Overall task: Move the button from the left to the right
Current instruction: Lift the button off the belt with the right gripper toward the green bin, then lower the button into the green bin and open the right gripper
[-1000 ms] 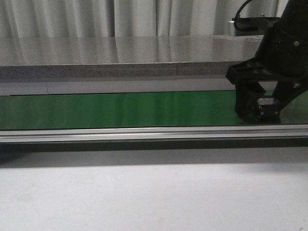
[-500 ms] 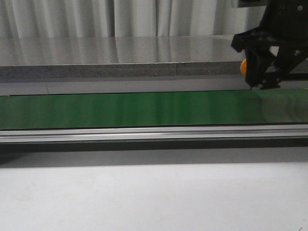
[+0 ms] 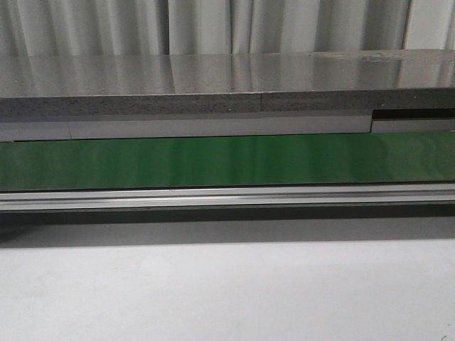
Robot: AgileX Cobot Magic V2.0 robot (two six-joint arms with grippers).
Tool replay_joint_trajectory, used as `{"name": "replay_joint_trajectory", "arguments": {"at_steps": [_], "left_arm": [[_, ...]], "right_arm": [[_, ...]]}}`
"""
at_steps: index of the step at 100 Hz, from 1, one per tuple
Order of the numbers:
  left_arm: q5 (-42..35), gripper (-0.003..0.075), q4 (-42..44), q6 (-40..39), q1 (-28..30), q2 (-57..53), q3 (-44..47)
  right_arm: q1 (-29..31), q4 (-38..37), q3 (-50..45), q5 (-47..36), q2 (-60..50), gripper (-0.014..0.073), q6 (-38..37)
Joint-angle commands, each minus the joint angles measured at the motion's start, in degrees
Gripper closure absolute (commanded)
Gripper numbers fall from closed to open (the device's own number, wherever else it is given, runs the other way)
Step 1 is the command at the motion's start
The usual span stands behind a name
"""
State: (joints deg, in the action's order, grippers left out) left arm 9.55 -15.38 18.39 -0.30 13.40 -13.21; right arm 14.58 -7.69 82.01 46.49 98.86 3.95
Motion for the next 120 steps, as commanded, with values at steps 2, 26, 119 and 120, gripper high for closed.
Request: {"name": "replay_joint_trajectory", "arguments": {"at_steps": [2, 26, 119, 120], "left_arm": [[-4.6, 0.0741, -0.7, -0.1, -0.5, 0.4, -1.6], [-4.6, 0.0741, -0.7, -0.1, -0.5, 0.4, -1.6], [-4.6, 0.0741, -0.7, -0.1, -0.5, 0.4, -1.6], [-4.6, 0.0741, -0.7, -0.1, -0.5, 0.4, -1.6]], "right_arm": [[4.0, -1.1, 2.0, -3.3, -1.4, 0.0445, 0.7], [7.3, -1.1, 2.0, -3.9, 2.9, 0.0445, 0.9], [7.3, 1.5, 1.9, -3.2, 11.3, 0.0119, 1.1], [7.3, 1.5, 1.9, -3.1, 11.3, 0.0114, 1.1]]}}
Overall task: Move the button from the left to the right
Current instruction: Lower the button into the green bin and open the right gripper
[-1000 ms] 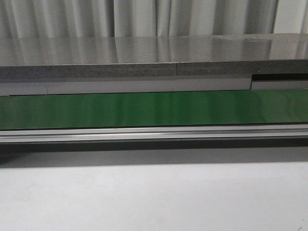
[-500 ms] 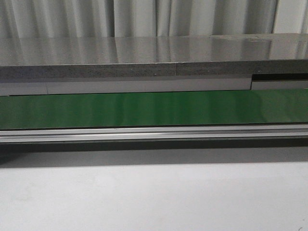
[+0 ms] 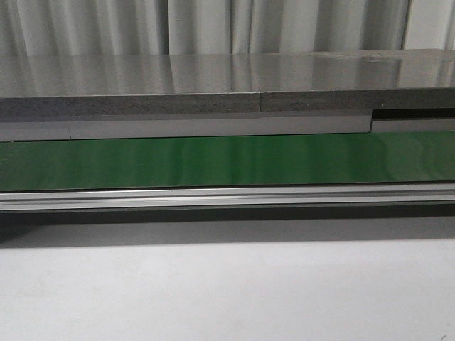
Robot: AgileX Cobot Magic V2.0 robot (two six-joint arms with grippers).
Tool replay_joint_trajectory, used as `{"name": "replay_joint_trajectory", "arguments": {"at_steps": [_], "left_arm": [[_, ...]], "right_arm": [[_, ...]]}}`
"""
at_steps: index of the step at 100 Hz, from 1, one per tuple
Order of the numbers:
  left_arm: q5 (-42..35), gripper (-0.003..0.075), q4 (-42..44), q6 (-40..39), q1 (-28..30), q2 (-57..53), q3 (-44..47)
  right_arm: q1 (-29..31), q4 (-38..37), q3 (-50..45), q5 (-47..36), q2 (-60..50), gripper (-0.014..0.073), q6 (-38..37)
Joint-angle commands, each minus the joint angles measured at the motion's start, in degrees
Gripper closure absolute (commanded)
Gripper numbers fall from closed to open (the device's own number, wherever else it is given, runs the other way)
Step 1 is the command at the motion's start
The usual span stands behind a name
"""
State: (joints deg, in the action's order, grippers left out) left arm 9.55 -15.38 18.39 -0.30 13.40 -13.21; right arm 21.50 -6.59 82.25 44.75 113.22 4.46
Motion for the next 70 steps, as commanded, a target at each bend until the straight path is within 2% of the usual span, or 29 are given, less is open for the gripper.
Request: {"name": "replay_joint_trajectory", "arguments": {"at_steps": [1, 42, 70], "left_arm": [[-4.6, 0.0741, -0.7, -0.1, -0.5, 0.4, -1.6], [-4.6, 0.0741, -0.7, -0.1, -0.5, 0.4, -1.6], [-4.6, 0.0741, -0.7, -0.1, -0.5, 0.4, -1.6]], "right_arm": [[0.3, 0.4, 1.7, -1.4, -3.1, 0.0113, 0.6], [0.3, 1.2, 1.7, -1.2, -3.4, 0.0112, 0.6], [-0.4, 8.1, 1.7, -5.4, -10.0, 0.0112, 0.6]]}}
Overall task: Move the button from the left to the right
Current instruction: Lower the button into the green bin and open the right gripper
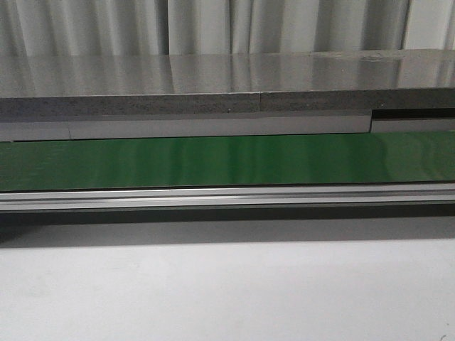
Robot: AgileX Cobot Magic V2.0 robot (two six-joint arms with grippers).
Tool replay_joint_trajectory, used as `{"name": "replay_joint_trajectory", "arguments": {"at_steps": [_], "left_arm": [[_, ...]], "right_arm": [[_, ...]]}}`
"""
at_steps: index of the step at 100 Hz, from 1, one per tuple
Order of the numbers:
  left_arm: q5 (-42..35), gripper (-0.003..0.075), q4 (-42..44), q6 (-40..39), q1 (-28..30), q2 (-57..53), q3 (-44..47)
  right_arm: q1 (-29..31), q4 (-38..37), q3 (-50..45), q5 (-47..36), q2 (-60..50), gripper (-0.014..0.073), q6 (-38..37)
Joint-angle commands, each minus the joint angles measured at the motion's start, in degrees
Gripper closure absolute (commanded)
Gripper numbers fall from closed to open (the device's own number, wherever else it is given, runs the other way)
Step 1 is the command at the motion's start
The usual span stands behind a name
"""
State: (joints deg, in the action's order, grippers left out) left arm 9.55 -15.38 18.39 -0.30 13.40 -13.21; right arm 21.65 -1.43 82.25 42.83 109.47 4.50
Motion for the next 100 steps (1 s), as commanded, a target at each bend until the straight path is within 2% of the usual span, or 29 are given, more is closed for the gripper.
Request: {"name": "replay_joint_trajectory", "arguments": {"at_steps": [1, 26, 43, 70, 100], "left_arm": [[-4.6, 0.0741, -0.7, -0.1, -0.5, 0.4, -1.6], [-4.6, 0.0741, -0.7, -0.1, -0.5, 0.4, -1.6], [-4.6, 0.0741, -0.7, -0.1, -0.5, 0.4, -1.6], [-4.6, 0.0741, -0.7, -0.1, -0.5, 0.4, -1.6], [-4.6, 0.0741, -0.7, -0.1, -0.5, 0.4, -1.6]], "right_arm": [[-0.6, 3.4, 1.7, -3.6, -6.7, 0.0112, 0.5], [-6.2, 5.9, 0.9, -9.8, -17.2, 0.0116, 0.6], [-12.3, 6.1, -4.8, -16.4, -27.1, 0.0116, 0.6], [-21.0, 6.4, -24.5, -33.5, -45.8, 0.0116, 0.6], [-22.1, 6.4, -47.9, -42.3, -69.2, 0.0116, 0.6]]}}
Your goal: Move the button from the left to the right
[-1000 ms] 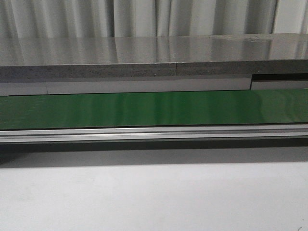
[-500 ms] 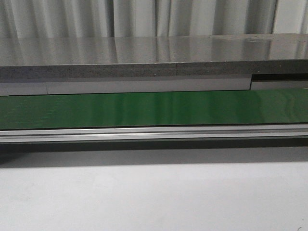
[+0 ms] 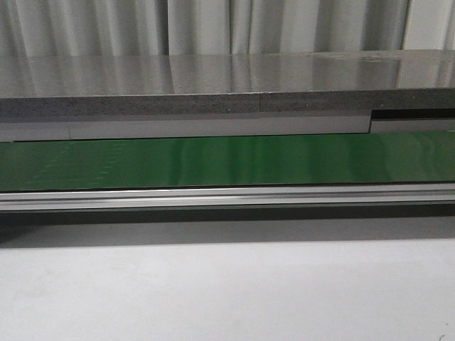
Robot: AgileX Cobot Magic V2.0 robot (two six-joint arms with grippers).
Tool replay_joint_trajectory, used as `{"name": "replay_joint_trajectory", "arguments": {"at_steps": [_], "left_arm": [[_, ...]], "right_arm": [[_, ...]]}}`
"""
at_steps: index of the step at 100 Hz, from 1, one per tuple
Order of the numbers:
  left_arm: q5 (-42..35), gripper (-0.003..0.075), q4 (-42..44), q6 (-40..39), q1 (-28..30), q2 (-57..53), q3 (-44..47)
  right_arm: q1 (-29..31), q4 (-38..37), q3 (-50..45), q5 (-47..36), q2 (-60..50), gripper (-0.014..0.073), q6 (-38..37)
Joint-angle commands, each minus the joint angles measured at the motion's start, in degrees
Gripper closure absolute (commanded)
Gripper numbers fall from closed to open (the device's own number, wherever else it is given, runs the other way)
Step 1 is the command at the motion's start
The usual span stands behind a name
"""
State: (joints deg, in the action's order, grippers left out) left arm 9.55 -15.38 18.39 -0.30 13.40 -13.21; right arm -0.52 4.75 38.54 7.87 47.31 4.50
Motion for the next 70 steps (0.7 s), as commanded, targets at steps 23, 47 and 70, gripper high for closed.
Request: {"name": "replay_joint_trajectory", "arguments": {"at_steps": [23, 47, 70], "left_arm": [[-4.6, 0.0741, -0.7, -0.1, -0.5, 0.4, -1.6], [-4.6, 0.0741, -0.7, -0.1, -0.5, 0.4, -1.6], [-4.6, 0.0741, -0.7, -0.1, -0.5, 0.4, -1.6]], "right_arm": [[0.0, 1.3, -17.1, -6.9, -26.3, 0.0116, 0.6], [0.0, 1.3, -22.5, -4.6, -36.6, 0.0117, 0.6], [0.0, 1.3, -22.7, -4.3, -36.9, 0.0288, 0.6]]}}
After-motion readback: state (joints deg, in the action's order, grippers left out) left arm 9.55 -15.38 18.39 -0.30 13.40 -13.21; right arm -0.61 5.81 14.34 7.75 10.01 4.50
